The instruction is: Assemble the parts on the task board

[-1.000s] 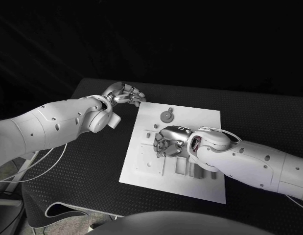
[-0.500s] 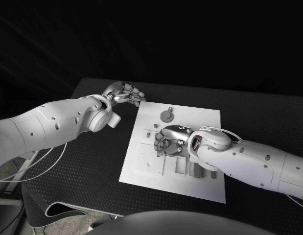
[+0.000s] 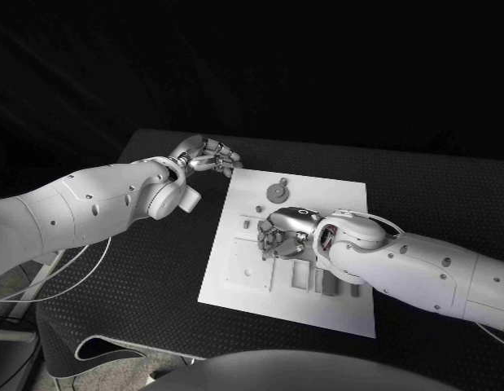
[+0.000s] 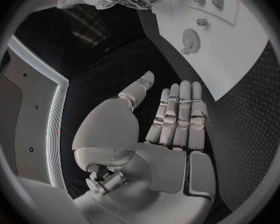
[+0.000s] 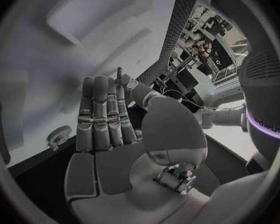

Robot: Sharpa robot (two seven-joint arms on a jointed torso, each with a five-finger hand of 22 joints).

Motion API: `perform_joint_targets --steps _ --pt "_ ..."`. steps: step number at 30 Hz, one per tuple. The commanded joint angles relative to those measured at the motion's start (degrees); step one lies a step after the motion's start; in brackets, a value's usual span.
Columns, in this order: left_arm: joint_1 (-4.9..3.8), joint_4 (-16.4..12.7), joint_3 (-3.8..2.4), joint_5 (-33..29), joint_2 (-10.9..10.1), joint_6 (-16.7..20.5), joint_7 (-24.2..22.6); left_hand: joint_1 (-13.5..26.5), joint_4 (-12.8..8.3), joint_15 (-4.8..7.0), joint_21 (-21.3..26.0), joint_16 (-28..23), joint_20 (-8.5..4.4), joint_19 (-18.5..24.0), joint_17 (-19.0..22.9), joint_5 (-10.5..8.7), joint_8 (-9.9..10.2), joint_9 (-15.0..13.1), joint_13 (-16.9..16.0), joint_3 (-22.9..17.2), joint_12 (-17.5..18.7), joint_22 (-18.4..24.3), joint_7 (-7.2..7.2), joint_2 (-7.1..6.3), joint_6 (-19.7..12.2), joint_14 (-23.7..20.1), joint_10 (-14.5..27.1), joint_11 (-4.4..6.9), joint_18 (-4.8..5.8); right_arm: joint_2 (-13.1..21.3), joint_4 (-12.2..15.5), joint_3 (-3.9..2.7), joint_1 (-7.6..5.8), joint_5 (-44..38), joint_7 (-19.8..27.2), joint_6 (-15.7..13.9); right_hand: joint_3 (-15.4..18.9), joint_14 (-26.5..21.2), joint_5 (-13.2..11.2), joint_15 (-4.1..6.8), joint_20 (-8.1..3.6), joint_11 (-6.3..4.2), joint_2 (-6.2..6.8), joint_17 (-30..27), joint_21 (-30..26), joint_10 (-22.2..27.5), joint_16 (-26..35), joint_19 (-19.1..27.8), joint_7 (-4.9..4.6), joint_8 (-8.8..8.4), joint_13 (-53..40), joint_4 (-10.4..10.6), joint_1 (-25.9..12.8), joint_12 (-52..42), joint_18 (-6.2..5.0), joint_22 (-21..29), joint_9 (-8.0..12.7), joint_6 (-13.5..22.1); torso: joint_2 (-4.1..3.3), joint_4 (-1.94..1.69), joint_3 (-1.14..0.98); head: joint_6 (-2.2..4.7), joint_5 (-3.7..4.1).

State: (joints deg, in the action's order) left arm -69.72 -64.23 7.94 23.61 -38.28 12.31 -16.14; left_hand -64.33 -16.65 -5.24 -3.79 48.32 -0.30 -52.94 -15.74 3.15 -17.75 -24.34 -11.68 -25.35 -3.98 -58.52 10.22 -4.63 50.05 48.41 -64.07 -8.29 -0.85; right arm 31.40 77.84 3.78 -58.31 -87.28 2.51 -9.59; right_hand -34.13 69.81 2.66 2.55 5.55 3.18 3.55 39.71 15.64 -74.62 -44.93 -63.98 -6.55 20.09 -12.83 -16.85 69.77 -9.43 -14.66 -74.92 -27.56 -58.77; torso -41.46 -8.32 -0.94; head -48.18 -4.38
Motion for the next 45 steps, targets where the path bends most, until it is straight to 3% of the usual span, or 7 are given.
perform_joint_targets --steps 1,11,24,45 --pt "-0.09 -0.05 -0.04 -0.32 0.15 -0.6 -0.35 0.25 0.07 -0.28 -0.05 -0.31 0.1 -0.13 -0.11 0.18 -0.12 0.07 0.1 0.39 0.0 0.08 0.05 0.29 -0.5 0.11 0.27 -0.04 -0.69 0.09 0.07 0.03 0.07 -0.79 -0.3 -0.92 -0.02 0.0 0.19 0.32 -0.16 0.0 -0.49 0.1 0.25 -0.29 -0.19 -0.32 -0.03 0.19 -0.06 -0.05 0.32 0.27 -0.34 -1.44 -0.07 0.23 -0.01 0.0 0.02 0.0 0.03" --pt "-0.09 0.01 -0.04 -0.3 0.18 -0.61 -0.35 0.25 0.07 -0.28 -0.05 -0.35 0.11 -0.12 -0.15 0.18 -0.13 0.07 0.1 0.39 0.0 0.11 0.05 0.29 -0.5 0.1 0.29 -0.05 -0.69 0.2 0.23 0.03 0.07 -0.75 -0.21 -1.32 -0.02 0.0 0.19 0.32 -0.17 0.0 -0.47 0.12 0.29 -0.32 -0.19 -0.32 -0.02 0.2 -0.08 -0.05 0.33 0.29 -0.34 -1.44 -0.1 0.22 0.0 -0.01 0.0 -0.05 0.02" --pt "-0.09 -0.01 -0.04 -0.29 0.14 -0.67 -0.25 0.24 0.07 -0.29 -0.05 -0.4 0.11 -0.12 -0.21 0.18 -0.13 0.08 0.11 0.4 0.0 0.17 0.06 0.3 -0.51 0.09 0.32 -0.06 -0.69 0.17 0.48 0.03 0.07 -0.94 -0.04 1.29 0.02 0.0 0.18 0.33 -0.17 -0.01 -0.42 0.16 0.33 -0.36 -0.21 -0.3 -0.02 0.2 -0.09 -0.04 0.31 0.32 -0.34 -1.43 -0.13 0.21 -0.04 0.06 0.0 -0.2 0.12" --pt "-0.09 -0.13 -0.04 -0.27 -0.08 -0.74 -0.2 0.21 0.06 -0.3 -0.04 -0.47 0.13 -0.1 -0.3 0.18 -0.14 0.1 0.13 0.4 -0.01 0.25 0.06 0.3 -0.53 0.08 0.34 -0.06 -0.7 0.3 2.28 0.29 0.29 -11.57 0.0 0.48 0.1 0.01 0.18 0.31 -0.17 -0.03 0.01 0.27 0.46 -0.48 -0.24 -0.19 0.04 0.24 -0.14 -0.04 0.39 0.4 -0.34 -1.44 -0.23 0.1 -0.01 0.04 0.04 -0.45 0.19"
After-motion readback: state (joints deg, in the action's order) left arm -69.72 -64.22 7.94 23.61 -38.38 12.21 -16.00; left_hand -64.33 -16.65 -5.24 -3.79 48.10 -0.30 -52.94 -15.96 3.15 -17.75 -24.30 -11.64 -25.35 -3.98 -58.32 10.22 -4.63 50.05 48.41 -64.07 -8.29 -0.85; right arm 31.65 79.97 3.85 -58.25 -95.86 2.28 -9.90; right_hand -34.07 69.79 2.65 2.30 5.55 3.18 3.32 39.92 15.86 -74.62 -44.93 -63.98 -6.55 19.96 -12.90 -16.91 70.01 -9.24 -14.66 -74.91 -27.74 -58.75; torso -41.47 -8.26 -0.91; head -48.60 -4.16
